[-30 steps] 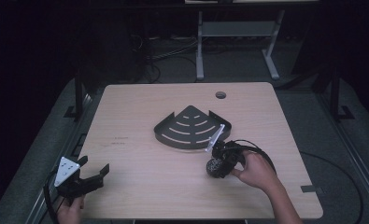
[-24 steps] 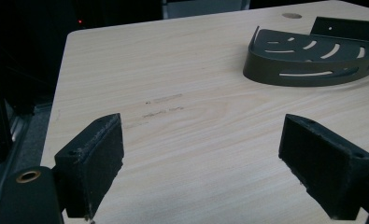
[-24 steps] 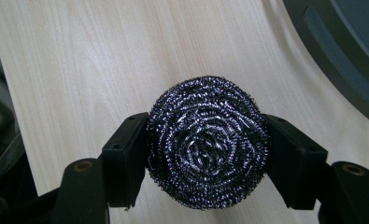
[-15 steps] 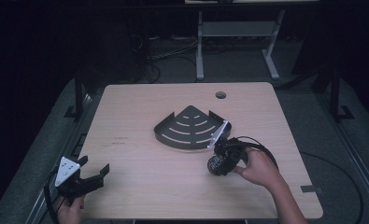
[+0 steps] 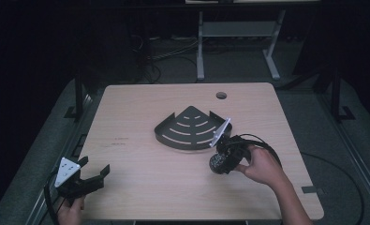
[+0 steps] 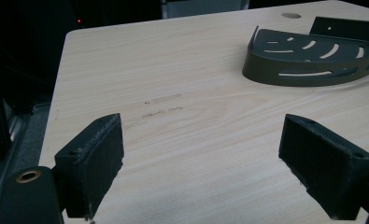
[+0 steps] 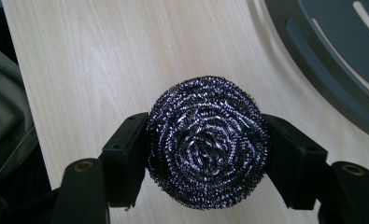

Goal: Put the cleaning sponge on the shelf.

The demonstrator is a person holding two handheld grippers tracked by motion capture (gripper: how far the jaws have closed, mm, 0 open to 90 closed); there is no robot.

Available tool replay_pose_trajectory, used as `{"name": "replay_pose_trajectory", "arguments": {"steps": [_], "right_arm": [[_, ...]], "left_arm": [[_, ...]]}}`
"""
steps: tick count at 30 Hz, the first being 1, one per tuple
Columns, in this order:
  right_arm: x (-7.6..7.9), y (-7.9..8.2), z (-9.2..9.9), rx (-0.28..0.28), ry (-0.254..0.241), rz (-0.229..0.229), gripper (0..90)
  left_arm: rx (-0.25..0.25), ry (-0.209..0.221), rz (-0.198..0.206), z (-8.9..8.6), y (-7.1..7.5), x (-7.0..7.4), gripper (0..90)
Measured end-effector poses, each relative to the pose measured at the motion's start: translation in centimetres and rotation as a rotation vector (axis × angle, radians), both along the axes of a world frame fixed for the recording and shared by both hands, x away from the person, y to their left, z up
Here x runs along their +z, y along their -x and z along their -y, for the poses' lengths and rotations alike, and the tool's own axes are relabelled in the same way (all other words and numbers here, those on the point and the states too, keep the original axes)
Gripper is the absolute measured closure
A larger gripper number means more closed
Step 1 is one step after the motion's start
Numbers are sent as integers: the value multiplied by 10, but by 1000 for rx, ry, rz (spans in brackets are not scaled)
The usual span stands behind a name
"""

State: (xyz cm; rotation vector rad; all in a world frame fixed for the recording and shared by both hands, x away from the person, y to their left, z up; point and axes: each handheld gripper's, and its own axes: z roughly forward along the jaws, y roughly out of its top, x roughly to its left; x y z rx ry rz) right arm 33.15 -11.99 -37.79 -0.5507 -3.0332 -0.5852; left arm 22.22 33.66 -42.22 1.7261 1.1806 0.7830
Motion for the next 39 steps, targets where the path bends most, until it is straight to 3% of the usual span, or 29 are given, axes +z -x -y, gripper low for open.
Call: {"name": "replay_pose_trajectory", "arguments": {"steps": [21,39], "right_arm": [[18,-8,-4,10,14,1,347],[29,-24,-15,17,32,-9,347]], "left_arm": [[0,-4,0,0,0,1,132],[-12,-7,-4,2,-1,1,132]]}}
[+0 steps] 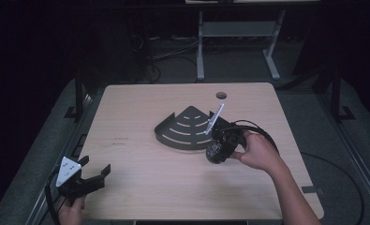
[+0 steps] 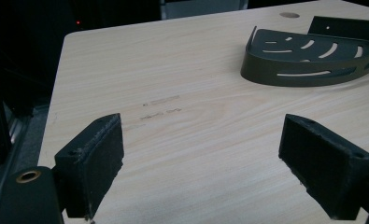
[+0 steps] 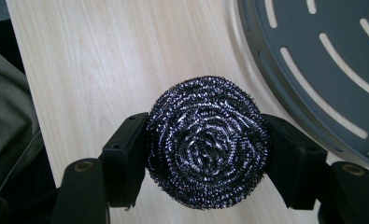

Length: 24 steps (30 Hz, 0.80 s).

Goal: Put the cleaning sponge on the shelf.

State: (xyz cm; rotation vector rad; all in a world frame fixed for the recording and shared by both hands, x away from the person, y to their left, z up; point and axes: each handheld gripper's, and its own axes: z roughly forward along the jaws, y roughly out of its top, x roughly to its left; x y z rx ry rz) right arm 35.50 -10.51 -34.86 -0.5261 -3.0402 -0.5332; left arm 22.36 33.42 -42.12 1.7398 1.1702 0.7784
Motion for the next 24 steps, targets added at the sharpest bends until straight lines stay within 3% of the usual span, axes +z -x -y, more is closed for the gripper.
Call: {"name": "replay_pose_trajectory", "arguments": {"steps": [24], "right_arm": [[16,-32,-21,19,-1,-21,347]], "left_arm": [[-6,-9,3,4,-1,1,132]]}}
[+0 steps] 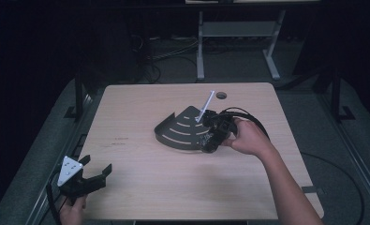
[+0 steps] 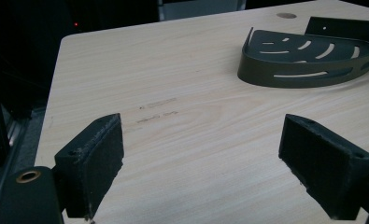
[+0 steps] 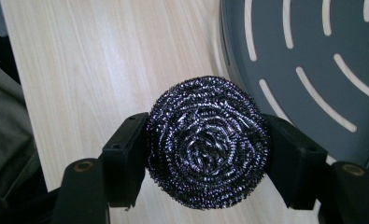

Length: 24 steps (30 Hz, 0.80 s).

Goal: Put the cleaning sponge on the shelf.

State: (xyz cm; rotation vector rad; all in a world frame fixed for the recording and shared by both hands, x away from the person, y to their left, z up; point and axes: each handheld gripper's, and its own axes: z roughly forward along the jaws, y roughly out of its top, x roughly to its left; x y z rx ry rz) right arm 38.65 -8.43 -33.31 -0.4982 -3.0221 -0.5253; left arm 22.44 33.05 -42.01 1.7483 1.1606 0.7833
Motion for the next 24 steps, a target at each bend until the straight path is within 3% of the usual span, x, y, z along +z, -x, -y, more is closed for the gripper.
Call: {"name": "replay_pose_trajectory", "arguments": {"steps": [14,24], "right_arm": [[7,-18,-11,1,15,2,346],[3,-34,-19,-9,28,-18,346]], "left_arm": [[0,-1,1,0,0,0,132],[-3,-2,2,0,0,0,132]]}}
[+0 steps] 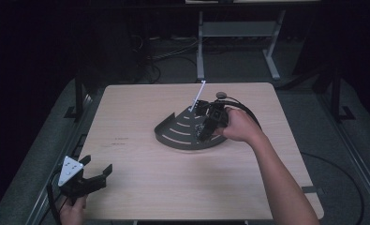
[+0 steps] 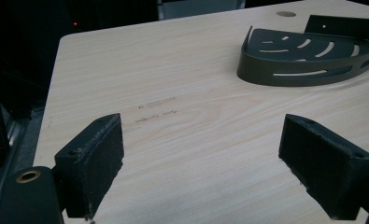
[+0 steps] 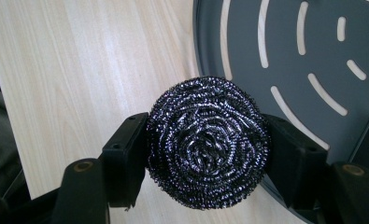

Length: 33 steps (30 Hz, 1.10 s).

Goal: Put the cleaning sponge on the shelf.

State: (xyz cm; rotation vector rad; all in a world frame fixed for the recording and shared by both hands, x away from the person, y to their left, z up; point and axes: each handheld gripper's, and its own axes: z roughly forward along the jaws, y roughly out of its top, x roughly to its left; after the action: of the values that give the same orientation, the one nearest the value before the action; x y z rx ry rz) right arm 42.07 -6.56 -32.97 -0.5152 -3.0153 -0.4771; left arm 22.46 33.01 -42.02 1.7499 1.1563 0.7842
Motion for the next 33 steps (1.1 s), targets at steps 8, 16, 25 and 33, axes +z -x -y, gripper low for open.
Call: {"name": "replay_pose_trajectory", "arguments": {"steps": [8,16,25,33], "right_arm": [[-2,-12,-5,-7,2,-12,346],[0,-24,-11,-12,-14,-16,346],[5,-36,-18,-25,-12,-11,346],[-8,-49,-25,-34,6,-17,346]], "left_arm": [[2,2,1,0,0,0,132],[1,1,2,-1,0,1,133],[0,1,4,-2,0,1,132],[1,5,3,-2,0,1,132]]}}
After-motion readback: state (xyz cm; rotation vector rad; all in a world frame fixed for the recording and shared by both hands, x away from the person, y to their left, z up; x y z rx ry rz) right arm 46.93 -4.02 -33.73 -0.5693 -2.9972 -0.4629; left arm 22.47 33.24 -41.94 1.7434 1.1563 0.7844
